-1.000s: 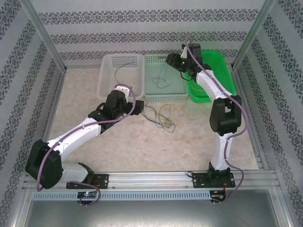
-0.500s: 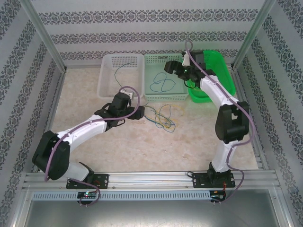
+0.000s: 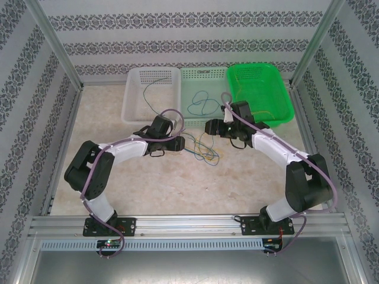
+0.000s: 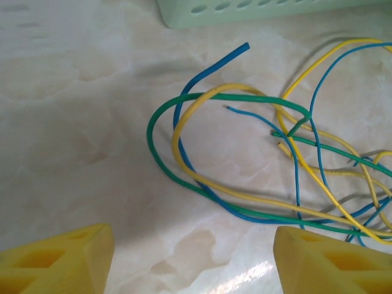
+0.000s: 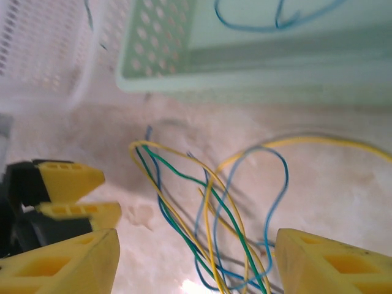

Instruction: Untangle the cables

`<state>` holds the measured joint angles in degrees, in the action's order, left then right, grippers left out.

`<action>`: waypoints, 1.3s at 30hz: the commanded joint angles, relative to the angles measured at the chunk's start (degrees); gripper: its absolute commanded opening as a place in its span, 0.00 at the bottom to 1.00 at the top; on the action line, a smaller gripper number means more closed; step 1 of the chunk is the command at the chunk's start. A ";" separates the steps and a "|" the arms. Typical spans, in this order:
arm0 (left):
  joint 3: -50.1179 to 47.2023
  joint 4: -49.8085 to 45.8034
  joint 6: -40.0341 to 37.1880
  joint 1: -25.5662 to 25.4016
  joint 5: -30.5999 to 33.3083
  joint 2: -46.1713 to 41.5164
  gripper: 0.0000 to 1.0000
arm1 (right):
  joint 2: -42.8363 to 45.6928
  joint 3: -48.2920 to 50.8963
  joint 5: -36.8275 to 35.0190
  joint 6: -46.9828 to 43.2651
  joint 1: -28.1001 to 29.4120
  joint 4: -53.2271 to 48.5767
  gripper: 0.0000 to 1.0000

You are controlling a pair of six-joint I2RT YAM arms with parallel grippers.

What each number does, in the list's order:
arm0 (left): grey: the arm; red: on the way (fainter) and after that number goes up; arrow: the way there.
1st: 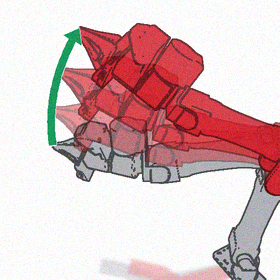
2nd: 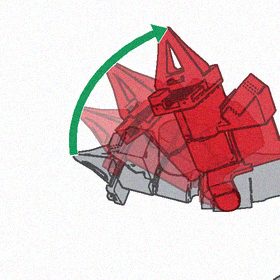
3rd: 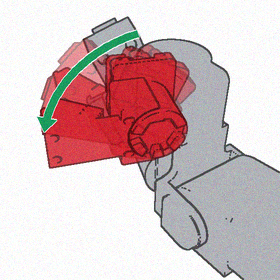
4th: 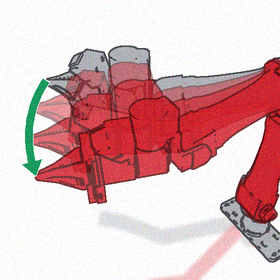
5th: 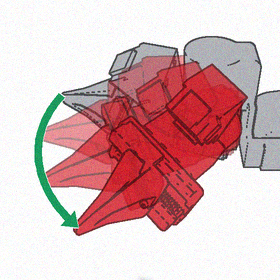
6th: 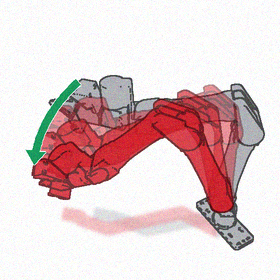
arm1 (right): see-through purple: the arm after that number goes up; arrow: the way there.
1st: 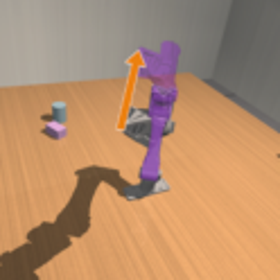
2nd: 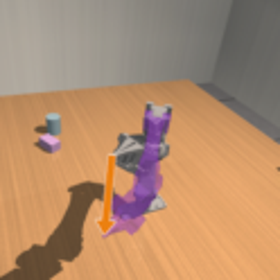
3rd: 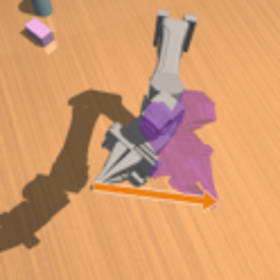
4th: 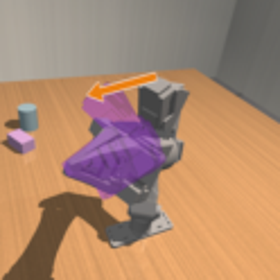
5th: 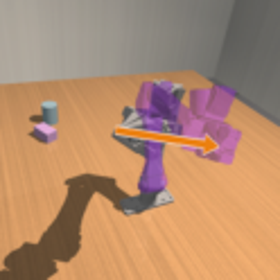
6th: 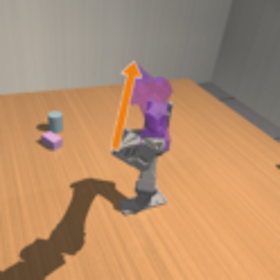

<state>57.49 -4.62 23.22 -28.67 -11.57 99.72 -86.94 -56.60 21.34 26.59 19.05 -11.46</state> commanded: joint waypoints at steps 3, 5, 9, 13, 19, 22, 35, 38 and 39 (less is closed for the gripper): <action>3.19 4.61 1.64 2.21 -3.74 3.82 0.65 | 1.97 5.27 -2.41 1.18 0.25 4.36 0.67; 3.76 5.00 1.65 2.38 -4.16 4.49 0.64 | 2.44 6.67 -2.46 1.93 0.36 5.55 0.67; 5.28 6.30 1.90 2.33 -5.94 6.62 0.60 | 2.35 8.31 -2.97 2.88 0.41 6.78 0.67; 6.57 7.09 2.32 2.32 -6.33 8.57 0.53 | 2.52 9.50 -3.16 3.69 0.41 7.55 0.67; 7.46 7.42 2.31 2.30 -6.40 9.70 0.48 | 3.26 10.63 -4.23 3.83 0.22 7.67 0.68; 7.58 7.95 2.64 2.32 -6.80 10.22 0.45 | 3.27 10.64 -4.21 3.87 0.17 7.55 0.68; 4.83 8.17 1.67 2.17 -9.16 6.40 0.00 | 3.49 11.30 -5.25 3.10 0.42 6.80 0.68; 2.87 7.85 1.01 1.88 -9.41 3.09 0.00 | 3.54 11.79 -5.72 2.76 1.05 7.12 0.68; 2.33 7.49 0.66 1.72 -9.22 1.92 0.00 | 3.53 11.91 -5.70 2.61 1.34 7.26 0.68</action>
<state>61.25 2.39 25.56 -26.89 -19.73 106.34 -84.77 -45.82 17.08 30.00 19.40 -4.64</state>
